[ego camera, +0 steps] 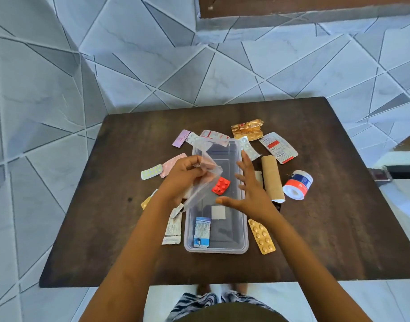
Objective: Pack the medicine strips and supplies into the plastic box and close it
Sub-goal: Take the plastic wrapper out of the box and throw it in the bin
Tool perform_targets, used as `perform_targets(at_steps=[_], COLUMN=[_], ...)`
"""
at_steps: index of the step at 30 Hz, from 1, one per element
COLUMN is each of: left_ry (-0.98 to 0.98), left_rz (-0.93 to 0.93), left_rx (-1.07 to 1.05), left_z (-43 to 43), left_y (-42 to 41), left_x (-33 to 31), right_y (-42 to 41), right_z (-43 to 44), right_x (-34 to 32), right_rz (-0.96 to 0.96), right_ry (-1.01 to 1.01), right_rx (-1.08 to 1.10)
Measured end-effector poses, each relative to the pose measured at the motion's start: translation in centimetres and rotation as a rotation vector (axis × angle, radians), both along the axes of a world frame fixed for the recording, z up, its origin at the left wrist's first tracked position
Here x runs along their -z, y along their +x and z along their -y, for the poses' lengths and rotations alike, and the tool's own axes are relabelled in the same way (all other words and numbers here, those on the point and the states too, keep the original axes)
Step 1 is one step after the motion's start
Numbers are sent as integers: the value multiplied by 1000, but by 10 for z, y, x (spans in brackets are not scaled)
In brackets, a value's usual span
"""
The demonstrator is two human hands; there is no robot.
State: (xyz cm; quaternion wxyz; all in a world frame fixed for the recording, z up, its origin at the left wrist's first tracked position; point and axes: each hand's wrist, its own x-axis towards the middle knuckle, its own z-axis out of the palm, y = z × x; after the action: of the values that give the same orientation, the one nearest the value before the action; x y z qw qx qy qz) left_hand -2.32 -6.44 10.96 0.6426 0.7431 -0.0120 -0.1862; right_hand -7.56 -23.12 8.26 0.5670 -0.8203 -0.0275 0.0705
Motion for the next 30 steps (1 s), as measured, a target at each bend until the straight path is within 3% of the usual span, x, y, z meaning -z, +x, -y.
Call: perform_targets(at_steps=[4, 8, 12, 16, 19, 24, 30], left_ry=[-97, 61, 226, 267, 359, 362, 490], left_rz=[-58, 43, 167, 279, 364, 231, 326], left_rx=[65, 16, -28, 206, 294, 395, 239], left_z=[4, 1, -4, -2, 0, 5, 25], left_y=[-7, -9, -10, -14, -18, -34, -48], left_x=[-5, -3, 0, 4, 10, 18, 29], right_y=[5, 8, 4, 2, -3, -18, -32], right_z=[-17, -21, -17, -18, -18, -11, -9], right_x=[2, 12, 17, 16, 19, 21, 9], right_rz=[9, 101, 60, 34, 2, -60, -102], right_ry=[44, -48, 16, 57, 74, 168, 264], right_rx=[-6, 132, 228, 256, 395, 549, 439])
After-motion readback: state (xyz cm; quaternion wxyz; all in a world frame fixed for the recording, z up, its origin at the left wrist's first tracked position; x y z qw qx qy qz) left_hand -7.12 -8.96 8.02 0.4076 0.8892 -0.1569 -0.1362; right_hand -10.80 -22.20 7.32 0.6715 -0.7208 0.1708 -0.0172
